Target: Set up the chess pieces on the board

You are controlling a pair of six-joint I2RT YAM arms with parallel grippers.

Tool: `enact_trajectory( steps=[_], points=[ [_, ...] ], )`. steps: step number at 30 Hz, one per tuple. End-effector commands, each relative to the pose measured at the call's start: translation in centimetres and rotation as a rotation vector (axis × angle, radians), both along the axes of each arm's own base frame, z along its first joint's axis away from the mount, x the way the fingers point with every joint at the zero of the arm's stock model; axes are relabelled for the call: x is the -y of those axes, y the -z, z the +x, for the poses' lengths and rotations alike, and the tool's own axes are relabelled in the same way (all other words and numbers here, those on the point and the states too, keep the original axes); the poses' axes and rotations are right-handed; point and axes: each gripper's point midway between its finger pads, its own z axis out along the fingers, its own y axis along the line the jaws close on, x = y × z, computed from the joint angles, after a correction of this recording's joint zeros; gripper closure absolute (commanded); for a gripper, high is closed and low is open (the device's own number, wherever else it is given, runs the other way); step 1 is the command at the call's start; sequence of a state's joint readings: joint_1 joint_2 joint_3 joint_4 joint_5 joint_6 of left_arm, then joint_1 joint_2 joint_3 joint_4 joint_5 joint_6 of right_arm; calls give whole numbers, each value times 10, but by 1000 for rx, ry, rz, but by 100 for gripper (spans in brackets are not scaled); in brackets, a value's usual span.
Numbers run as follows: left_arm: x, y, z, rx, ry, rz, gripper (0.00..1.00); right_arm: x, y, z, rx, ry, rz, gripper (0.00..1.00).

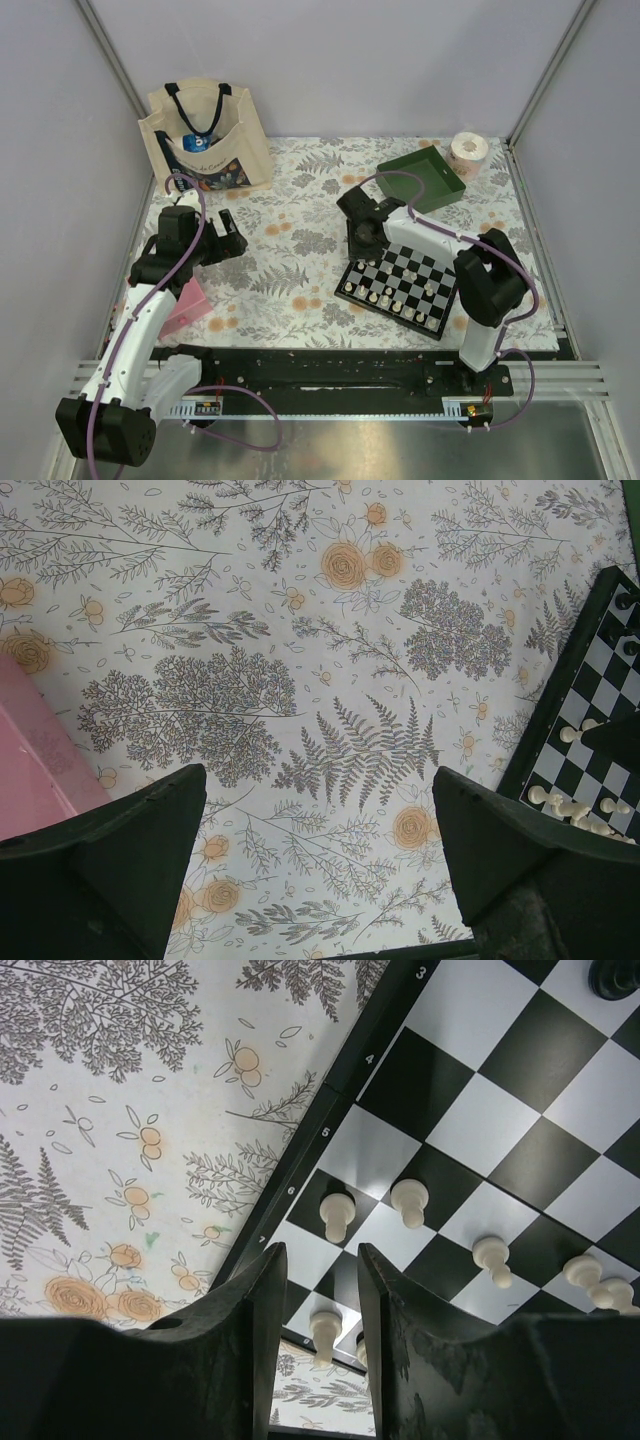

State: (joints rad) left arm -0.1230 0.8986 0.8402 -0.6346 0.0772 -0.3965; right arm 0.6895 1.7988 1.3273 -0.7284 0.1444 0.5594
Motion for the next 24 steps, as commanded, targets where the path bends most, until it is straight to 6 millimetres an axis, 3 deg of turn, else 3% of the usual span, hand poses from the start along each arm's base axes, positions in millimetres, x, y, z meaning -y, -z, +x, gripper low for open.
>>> enact_trajectory(
  steps=[1, 24],
  points=[
    [2, -7, 6, 38, 10, -9, 1, -4, -3, 14, 20, -1, 9, 58],
    [2, -4, 6, 29, 13, -7, 1, 0, 18, 11, -27, -17, -18, 62]
  ],
)
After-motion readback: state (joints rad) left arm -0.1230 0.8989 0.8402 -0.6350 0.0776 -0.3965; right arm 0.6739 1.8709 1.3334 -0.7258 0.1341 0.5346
